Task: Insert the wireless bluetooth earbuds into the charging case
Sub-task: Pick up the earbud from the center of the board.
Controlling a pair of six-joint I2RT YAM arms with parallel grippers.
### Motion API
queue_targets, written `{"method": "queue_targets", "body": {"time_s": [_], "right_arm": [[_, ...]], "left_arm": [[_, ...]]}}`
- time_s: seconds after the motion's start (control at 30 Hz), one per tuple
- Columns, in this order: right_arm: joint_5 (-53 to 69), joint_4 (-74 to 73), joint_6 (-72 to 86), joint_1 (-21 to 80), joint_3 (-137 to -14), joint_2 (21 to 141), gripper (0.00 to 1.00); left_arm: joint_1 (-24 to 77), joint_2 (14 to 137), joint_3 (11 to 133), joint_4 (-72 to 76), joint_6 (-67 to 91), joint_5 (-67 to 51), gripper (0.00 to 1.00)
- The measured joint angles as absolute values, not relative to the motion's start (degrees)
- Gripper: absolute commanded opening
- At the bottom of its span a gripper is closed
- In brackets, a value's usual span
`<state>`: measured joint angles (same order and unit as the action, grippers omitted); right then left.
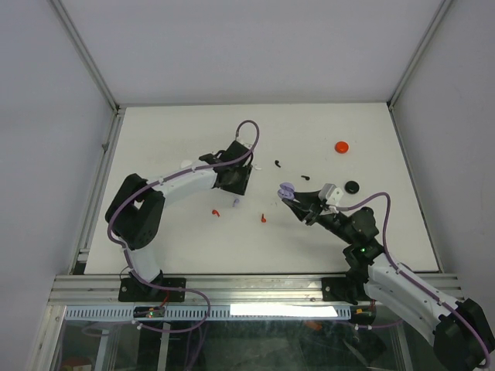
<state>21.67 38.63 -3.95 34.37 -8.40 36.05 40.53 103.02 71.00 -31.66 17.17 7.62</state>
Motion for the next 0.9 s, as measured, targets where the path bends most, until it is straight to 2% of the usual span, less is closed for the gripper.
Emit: {"method": "queue_targets", "body": {"time_s": [0.9], "right_arm": [[21.26, 37.32, -3.97, 34.37, -8.40, 35.99, 0.00]], "left_arm": [[40.56, 110.91, 77.17, -40.03, 15.75, 6.72, 0.29]]}}
